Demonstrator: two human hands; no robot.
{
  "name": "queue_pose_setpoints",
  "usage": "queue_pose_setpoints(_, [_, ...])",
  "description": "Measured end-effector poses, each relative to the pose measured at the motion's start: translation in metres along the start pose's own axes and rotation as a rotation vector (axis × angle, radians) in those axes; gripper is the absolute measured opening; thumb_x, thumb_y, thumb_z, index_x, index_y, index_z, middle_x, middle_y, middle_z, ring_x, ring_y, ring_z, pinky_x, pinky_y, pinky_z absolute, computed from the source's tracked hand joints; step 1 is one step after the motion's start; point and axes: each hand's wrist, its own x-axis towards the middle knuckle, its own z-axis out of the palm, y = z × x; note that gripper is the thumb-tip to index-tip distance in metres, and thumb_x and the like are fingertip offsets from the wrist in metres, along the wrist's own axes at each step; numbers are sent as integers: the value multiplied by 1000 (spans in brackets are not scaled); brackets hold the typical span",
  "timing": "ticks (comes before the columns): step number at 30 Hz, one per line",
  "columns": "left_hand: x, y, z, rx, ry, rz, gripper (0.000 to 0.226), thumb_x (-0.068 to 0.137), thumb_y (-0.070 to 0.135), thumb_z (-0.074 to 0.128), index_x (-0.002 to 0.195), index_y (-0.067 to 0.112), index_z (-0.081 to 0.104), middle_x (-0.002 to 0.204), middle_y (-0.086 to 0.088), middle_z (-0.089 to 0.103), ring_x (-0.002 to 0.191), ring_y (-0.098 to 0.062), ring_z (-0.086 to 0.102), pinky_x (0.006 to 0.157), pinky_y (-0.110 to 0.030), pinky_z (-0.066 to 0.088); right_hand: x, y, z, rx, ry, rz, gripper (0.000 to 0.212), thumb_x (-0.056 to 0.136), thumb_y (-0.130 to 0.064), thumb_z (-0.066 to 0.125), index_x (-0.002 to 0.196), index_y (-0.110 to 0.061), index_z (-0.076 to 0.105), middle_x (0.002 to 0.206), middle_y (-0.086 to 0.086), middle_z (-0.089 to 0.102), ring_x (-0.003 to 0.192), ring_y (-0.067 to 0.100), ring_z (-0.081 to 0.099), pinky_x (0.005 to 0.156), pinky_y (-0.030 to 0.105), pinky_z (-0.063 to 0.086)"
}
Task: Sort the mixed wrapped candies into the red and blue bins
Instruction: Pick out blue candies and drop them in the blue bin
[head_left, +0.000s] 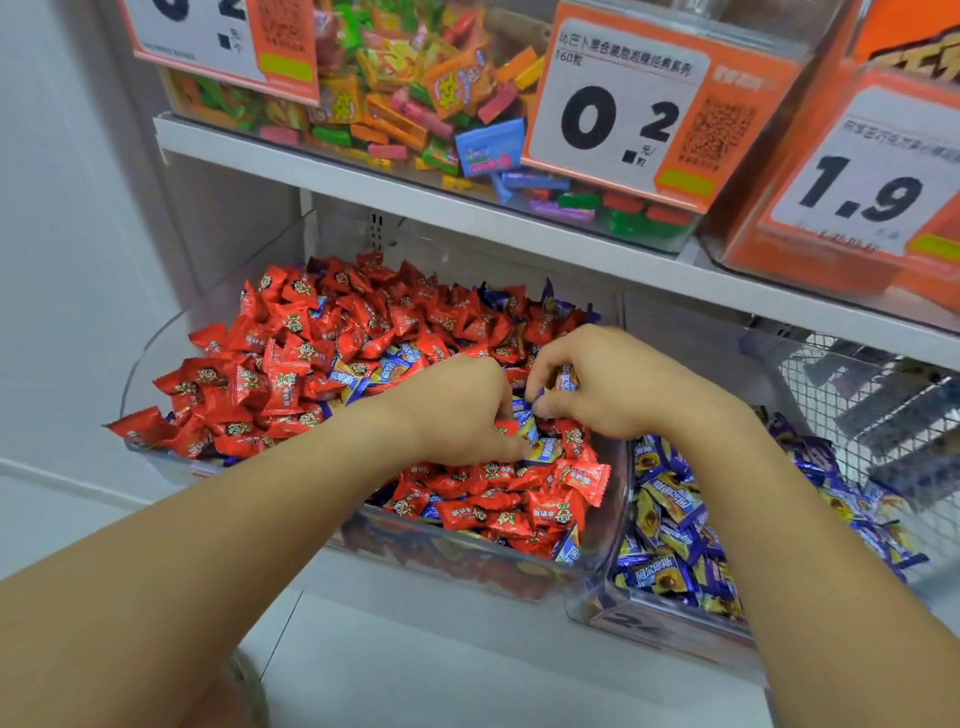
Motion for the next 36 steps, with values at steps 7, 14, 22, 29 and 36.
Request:
queue_pose_setpoints(7, [-4, -14, -18, -149, 25, 48, 16, 80, 35, 77, 88, 21, 78, 90, 9, 72, 84, -8, 62, 80, -28, 48, -12, -1, -8, 366, 192, 17, 5, 93, -25, 70, 97, -23, 69, 73, -3, 73, 57, 1, 67, 58, 15, 49])
queue_pose_setpoints(14, [-17, -40, -35, -424, 44, -95, 8, 79, 35, 81, 78, 28, 77, 87, 13, 74, 81, -3, 66, 78, -33, 49, -20, -7, -12, 420, 12, 60, 5, 94, -20, 68, 97, -17, 66, 84, 4, 77, 64, 14, 75, 73, 39, 61])
queue_pose_setpoints(22, [-24, -46, -41, -675, 72, -198, 8, 84, 25, 77, 81, 19, 74, 96, 11, 74, 98, -5, 64, 97, -33, 41, -17, -20, -7, 64, -57, 13, 18, 87, -11, 68, 100, -21, 75, 68, -15, 55, 52, -9, 52, 47, 5, 33])
queue_pose_setpoints(29, [-24, -51, -36, -712, 151, -257, 23, 82, 22, 78, 85, 1, 69, 65, 8, 68, 70, 0, 63, 72, -20, 44, -2, -24, 13, -63, -95, -38, 33, 86, -30, 77, 117, -21, 69, 86, -8, 50, 91, 15, 49, 66, 23, 37])
queue_pose_setpoints(36, [-21, -52, -39, -758, 231, -322, 20, 86, 23, 74, 100, 12, 65, 74, -1, 68, 61, -8, 59, 64, -26, 48, 1, -24, 3, 157, 48, -30, 21, 96, -15, 54, 111, -15, 69, 83, -14, 57, 60, -9, 45, 49, 4, 31])
